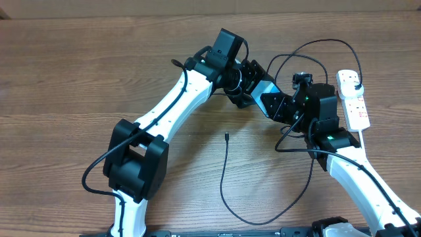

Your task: Plug charger to phone and switch on socket

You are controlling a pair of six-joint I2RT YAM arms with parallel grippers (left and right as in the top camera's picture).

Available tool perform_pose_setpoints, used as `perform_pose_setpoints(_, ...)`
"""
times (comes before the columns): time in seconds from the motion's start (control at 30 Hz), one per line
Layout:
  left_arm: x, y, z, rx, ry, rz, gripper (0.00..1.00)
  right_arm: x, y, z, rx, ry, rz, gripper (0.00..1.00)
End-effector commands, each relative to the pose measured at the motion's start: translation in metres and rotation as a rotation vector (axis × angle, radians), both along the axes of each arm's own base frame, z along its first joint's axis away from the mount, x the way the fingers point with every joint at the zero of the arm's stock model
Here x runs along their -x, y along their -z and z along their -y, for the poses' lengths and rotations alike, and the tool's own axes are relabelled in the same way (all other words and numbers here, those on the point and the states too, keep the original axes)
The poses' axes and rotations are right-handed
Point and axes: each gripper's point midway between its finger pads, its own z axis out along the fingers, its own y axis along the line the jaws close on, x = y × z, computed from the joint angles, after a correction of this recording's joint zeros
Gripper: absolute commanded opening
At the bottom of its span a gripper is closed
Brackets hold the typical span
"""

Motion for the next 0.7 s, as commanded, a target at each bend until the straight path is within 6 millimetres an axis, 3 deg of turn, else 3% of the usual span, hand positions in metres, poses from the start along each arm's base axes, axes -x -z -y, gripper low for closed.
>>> perform_pose_setpoints(0.0, 0.006, -0.034, 0.011, 0.057, 0.018, 0.038, 0.04, -0.007, -0.013, -0.002, 0.000, -0.002, 0.035, 0.11)
perform_pose_setpoints(0.07, 0.006, -0.034, 0.011, 0.054, 0.017, 0.039, 0.04, -0.007, -0.013, -0.002, 0.000, -0.002, 0.035, 0.04)
perform_pose_setpoints(0.23, 0.006, -0.034, 0.011, 0.055, 0.018, 0.038, 0.05, -0.007, -0.012, -0.002, 0.000, -0.002, 0.033, 0.04)
perform_pose_setpoints(0.3, 0.006, -0.034, 0.011, 0.054, 0.018, 0.039, 0.15, -0.007, -0.012, -0.002, 0.001, -0.002, 0.032, 0.04)
perform_pose_setpoints(0.43, 0.003, -0.032, 0.009, 0.039, 0.004, 0.047, 1.00, -0.007, -0.012, -0.002, 0.002, 0.000, 0.032, 0.04)
perform_pose_setpoints(0.67, -0.005, -0.031, -0.001, 0.030, -0.004, 0.065, 1.00, -0.011, 0.002, 0.022, 0.078, 0.131, -0.009, 0.04)
